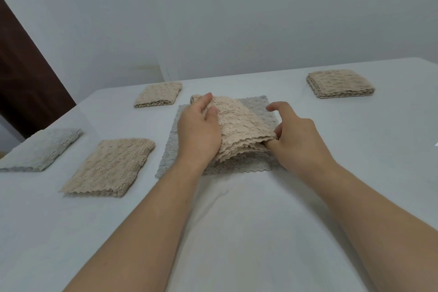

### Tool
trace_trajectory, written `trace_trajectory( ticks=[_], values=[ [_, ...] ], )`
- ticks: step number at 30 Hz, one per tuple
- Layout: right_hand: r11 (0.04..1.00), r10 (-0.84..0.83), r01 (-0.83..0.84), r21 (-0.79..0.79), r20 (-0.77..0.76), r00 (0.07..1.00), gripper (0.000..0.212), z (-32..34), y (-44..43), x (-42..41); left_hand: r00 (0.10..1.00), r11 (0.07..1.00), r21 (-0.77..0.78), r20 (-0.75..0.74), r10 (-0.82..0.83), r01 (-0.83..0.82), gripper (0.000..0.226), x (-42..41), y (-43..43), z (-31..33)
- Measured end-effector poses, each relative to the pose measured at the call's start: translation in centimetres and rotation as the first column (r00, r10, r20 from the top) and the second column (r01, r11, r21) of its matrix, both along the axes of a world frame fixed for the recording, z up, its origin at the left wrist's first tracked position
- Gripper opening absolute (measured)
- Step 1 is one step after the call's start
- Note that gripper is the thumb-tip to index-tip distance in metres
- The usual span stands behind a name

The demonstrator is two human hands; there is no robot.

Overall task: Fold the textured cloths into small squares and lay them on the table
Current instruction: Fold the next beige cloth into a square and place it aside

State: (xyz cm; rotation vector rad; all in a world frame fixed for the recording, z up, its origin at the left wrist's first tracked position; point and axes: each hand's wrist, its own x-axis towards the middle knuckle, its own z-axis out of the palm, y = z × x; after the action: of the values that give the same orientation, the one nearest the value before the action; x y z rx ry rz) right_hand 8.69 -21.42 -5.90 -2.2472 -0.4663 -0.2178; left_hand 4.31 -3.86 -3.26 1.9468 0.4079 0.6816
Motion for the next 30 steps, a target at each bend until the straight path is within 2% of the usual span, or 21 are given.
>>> trace_trajectory(
  ticks=[2,4,7,9,11,13,16,18,19,21,23,26,30],
  values=[
    [0.999,-0.021,0.023,-0.033,0.032,0.999,0.06,-0.2,0.2,0.0,1.0,1.0,0.022,0.005,-0.008,0.008,0.04,0.1,0.0,-0.2],
    [0.999,-0.044,0.044,0.023,0.002,0.999,0.056,-0.2,0.1,0.3,1.0,1.0,0.029,0.011,-0.008,0.008,0.039,0.2,0.1,-0.4],
    [0.982,-0.017,0.046,0.185,-0.158,0.987,0.051,0.1,0.1,0.3,1.0,0.998,0.06,0.018,-0.006,0.004,0.039,0.3,0.0,-0.5],
    [0.924,0.114,0.013,0.381,-0.306,0.945,0.051,0.4,0.0,0.3,0.999,0.996,0.09,0.048,-0.006,0.001,0.04,0.4,0.0,-0.5],
    [0.802,0.314,0.003,0.598,-0.425,0.849,0.062,0.8,-0.3,0.5,0.995,0.995,0.099,0.094,-0.026,0.017,0.039,0.3,0.1,-0.3],
    [0.678,0.489,0.049,0.733,-0.5,0.715,0.065,1.6,-0.9,0.8,0.989,0.992,0.122,0.137,-0.059,0.043,0.038,0.0,-0.1,0.0],
    [0.608,0.639,0.084,0.789,-0.549,0.538,0.067,2.5,-1.8,0.8,0.977,0.979,0.183,0.175,-0.126,0.094,0.038,-0.4,-0.6,0.3],
    [0.573,0.657,0.142,0.807,-0.556,0.509,0.062,2.9,-2.1,0.9,0.969,0.964,0.243,0.192,-0.155,0.106,0.039,-0.6,-0.9,0.5],
    [0.587,0.633,0.158,0.794,-0.571,0.523,0.052,2.9,-2.1,0.9,0.964,0.955,0.272,0.201,-0.174,0.116,0.039,-0.6,-1.0,0.4],
    [0.678,0.497,0.175,0.714,-0.621,0.606,0.032,2.8,-1.7,1.0,0.953,0.935,0.324,0.212,-0.218,0.142,0.04,-0.8,-1.2,0.3],
    [0.742,0.34,0.185,0.644,-0.601,0.723,0.04,2.2,-1.1,1.2,0.946,0.918,0.363,0.207,-0.249,0.162,0.04,-0.8,-1.4,0.0],
    [0.81,0.122,0.193,0.553,-0.481,0.868,0.048,1.5,-0.2,1.1,0.943,0.899,0.393,0.178,-0.28,0.193,0.04,-0.7,-1.7,-0.3],
    [0.889,-0.046,0.184,0.42,-0.316,0.948,0.053,0.9,0.2,1.0,0.947,0.896,0.395,0.157,-0.282,0.201,0.04,-0.6,-1.7,-0.5]
  ],
)
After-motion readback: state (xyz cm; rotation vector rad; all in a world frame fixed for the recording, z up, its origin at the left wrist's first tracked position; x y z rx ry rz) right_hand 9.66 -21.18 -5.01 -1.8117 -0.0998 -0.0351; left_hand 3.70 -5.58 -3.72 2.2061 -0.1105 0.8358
